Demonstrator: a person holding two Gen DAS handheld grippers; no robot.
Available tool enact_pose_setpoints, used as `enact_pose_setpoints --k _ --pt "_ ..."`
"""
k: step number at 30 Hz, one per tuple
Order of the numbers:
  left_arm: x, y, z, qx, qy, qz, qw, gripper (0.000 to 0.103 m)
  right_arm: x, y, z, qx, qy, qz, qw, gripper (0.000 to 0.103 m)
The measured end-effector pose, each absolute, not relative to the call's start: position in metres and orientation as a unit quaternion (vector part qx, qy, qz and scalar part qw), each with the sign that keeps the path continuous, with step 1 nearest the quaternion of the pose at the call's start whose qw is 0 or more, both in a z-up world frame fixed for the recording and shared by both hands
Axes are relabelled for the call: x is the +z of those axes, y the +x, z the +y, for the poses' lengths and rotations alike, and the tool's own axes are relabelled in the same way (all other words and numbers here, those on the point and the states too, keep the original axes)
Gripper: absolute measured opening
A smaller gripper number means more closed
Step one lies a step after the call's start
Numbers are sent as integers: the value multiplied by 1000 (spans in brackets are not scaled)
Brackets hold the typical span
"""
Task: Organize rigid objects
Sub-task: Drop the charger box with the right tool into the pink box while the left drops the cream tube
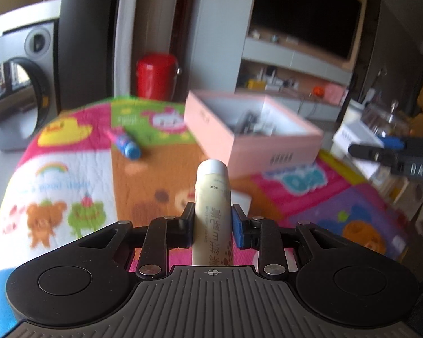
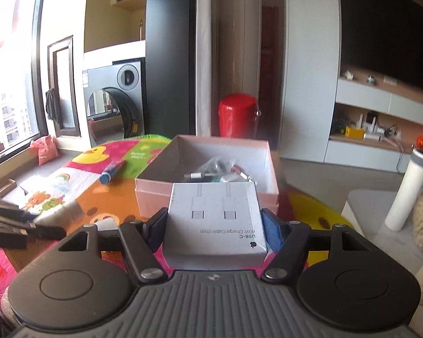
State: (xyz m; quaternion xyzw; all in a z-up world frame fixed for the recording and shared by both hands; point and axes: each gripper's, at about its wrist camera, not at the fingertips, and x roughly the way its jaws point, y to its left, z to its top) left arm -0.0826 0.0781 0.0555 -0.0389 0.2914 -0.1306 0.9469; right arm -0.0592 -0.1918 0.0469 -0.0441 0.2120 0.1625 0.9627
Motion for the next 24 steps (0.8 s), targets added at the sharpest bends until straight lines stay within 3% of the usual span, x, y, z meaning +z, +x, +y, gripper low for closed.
enact_pose_setpoints --k 7,11,14,18,24 --pt "120 -58 69 -174 -48 226 957 30 71 -59 -199 175 -49 169 969 69" --pt "170 -6 49 -204 -44 177 962 30 103 -24 -195 172 -58 135 974 69" --pt "184 52 34 -220 -72 189 954 31 121 19 -188 181 -55 136 973 69" --pt "147 109 33 -221 -130 229 939 30 112 65 -179 166 -66 173 969 69" --pt "78 117 83 -182 -183 304 917 30 60 30 -182 191 -91 197 957 69"
